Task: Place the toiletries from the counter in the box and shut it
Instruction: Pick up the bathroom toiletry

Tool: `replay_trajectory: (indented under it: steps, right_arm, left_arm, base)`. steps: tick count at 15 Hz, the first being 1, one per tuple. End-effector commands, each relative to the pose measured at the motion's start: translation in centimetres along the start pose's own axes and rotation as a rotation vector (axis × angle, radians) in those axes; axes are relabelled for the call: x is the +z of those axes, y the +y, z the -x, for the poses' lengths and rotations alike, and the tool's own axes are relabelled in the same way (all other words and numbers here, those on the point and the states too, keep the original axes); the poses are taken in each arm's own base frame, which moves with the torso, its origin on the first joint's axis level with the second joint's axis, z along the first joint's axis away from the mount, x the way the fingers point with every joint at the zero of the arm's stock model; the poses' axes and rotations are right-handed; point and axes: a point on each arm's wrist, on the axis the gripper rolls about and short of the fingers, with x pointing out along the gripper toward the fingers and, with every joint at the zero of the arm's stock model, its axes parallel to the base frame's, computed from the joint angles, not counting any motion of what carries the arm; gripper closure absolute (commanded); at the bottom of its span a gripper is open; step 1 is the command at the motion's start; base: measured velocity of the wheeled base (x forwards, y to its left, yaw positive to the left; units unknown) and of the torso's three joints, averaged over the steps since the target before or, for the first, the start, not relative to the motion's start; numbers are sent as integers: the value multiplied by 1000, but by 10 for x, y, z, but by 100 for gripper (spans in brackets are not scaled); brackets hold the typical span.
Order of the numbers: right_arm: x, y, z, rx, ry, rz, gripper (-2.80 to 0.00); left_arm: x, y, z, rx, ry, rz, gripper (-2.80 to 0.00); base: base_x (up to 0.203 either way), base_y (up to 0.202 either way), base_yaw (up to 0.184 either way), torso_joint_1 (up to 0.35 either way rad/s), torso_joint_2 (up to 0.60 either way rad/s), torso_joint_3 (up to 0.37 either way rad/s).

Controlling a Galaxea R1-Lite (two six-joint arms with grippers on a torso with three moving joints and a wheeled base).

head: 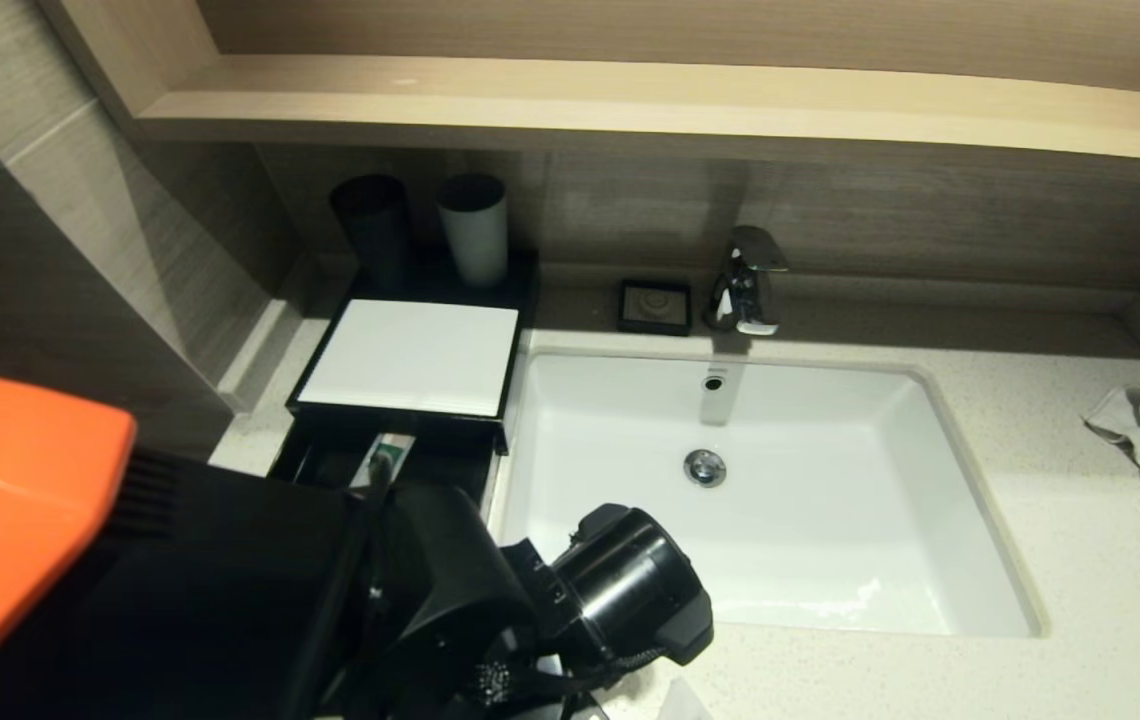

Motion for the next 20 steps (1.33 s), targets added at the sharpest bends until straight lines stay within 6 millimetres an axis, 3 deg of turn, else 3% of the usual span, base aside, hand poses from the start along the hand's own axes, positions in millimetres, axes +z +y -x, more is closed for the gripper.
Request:
replay_trajectory:
  steps: [1, 20]
  right_arm:
    - [0, 0, 0, 0, 0, 0, 0]
    - [0, 0, 0, 0, 0, 0, 0]
  left_arm:
    - [0, 0, 0, -17, 12, -3, -280]
    - [3, -5, -5, -77, 29, -12, -280]
  base:
    - [0, 0, 0, 0, 0, 0]
    - [0, 0, 0, 0, 0, 0]
